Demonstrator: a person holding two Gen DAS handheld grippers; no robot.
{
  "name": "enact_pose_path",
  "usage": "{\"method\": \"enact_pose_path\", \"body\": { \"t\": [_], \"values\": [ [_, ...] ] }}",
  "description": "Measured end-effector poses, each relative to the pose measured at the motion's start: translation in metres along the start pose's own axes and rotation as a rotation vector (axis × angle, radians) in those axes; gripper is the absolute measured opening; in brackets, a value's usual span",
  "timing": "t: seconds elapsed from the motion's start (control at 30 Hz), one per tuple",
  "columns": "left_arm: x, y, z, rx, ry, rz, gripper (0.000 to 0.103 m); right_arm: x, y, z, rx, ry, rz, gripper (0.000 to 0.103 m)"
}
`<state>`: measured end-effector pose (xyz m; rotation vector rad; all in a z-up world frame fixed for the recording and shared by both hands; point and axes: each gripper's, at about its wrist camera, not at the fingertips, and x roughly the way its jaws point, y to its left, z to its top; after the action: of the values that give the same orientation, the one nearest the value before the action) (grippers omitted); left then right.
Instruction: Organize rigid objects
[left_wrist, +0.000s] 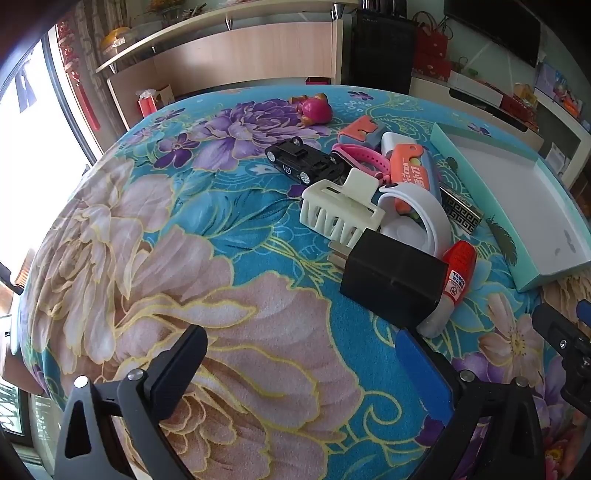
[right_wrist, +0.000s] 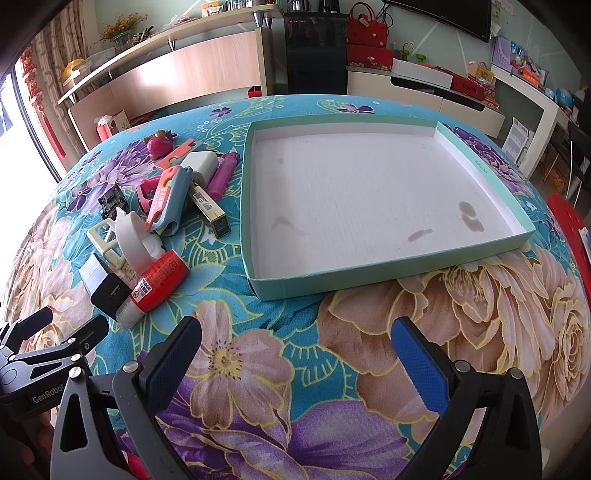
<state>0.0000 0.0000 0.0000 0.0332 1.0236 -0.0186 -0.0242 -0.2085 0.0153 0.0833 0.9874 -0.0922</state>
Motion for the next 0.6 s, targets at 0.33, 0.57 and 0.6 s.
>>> {"method": "enact_pose_path", "body": {
  "t": [0.33,0.57,0.6],
  "values": [
    [0.0000,0.0003,0.0019,0.000,0.001,0.000,0.103,0.0003,0.0001,0.0002,0.001,0.001,0.001,0.102],
    [-0.0008,0.0013,0.0019,0.002,-0.001,-0.001,0.103,0.0012,0.0003,-0.0002,0.001,0.002,0.001,0.102],
    [-0.0011,0.0014,0.0019,0.002,-0.001,-0.001,0.103,0.0012,0.0002,-0.0002,0.001,0.002,0.001,0.102]
  ]
}}
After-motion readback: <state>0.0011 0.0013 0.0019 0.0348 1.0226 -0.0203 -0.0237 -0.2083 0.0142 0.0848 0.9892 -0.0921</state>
